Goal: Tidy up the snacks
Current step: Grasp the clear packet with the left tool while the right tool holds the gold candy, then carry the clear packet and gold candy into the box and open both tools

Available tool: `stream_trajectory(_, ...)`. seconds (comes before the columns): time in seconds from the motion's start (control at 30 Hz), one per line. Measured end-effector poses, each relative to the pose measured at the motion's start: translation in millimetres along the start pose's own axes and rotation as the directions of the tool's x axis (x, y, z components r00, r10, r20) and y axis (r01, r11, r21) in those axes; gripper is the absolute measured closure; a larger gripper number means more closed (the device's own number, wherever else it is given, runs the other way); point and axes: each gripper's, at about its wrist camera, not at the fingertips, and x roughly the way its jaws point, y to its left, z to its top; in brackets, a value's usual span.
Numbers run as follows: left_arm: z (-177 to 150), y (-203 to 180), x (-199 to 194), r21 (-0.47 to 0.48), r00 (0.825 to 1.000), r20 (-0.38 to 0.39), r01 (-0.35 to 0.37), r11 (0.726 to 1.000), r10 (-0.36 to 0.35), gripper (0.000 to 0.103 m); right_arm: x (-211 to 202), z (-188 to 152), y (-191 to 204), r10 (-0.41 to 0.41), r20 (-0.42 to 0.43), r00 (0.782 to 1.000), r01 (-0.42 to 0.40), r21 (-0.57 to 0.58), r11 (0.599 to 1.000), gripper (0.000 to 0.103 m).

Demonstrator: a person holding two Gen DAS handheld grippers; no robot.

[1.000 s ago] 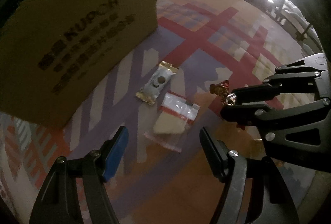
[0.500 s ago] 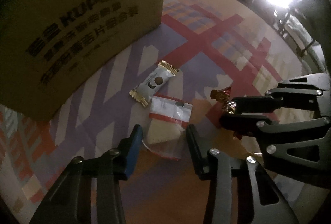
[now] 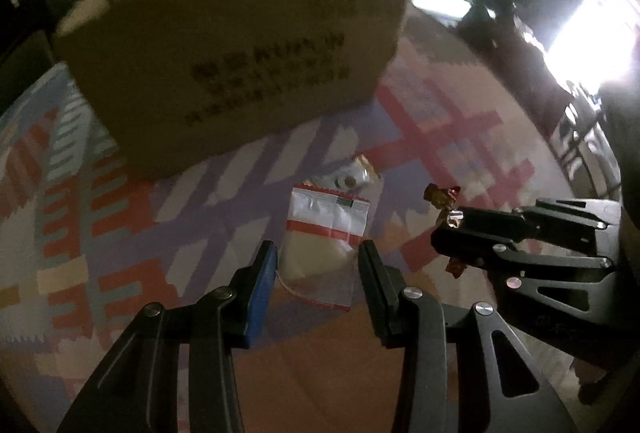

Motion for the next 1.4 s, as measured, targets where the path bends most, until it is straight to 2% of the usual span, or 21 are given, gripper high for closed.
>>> stream_trajectory(0.33, 12.6, 3.7, -48.0, -0.093, 0.994, 0.105, -0.019, 0.995, 0.029, 0.062, -42.3, 23.4, 13.8, 0.037, 0.119, 0.992, -0.031, -0.053, 0.998, 0.080)
stream_trajectory(0.57, 32.0, 8.4, -83.3, -0.119, 0.978, 0.202, -0.038, 0.992, 0.062, 0.062, -69.4, 48.1, 26.0, 0.066, 0.211, 0.975, -0.048, -0.089, 0.995, 0.080)
stream_trajectory(0.77, 60.1, 17.6, -109.0, -0.129, 0.956, 0.276, -0.069, 0.989, 0.103, 0.062, -89.0, 78.6, 34.8, 0.082, 0.284, 0.955, -0.053, -0.108, 0.993, 0.080)
stream_trajectory(1.07, 100.7, 38.8, -121.7, -0.150, 0.941, 0.309, -0.095, 0.984, 0.138, 0.062, -105.1, 126.6, 50.9, 0.094, 0.343, 0.935, -0.037, -0.170, 0.985, 0.080)
stream_trajectory(1.4, 137.5, 58.9, -107.4, -0.192, 0.948, 0.282, -0.094, 0.977, 0.147, 0.061, -86.3, 173.4, 52.1, 0.069, 0.317, 0.946, -0.007, -0.192, 0.981, 0.080)
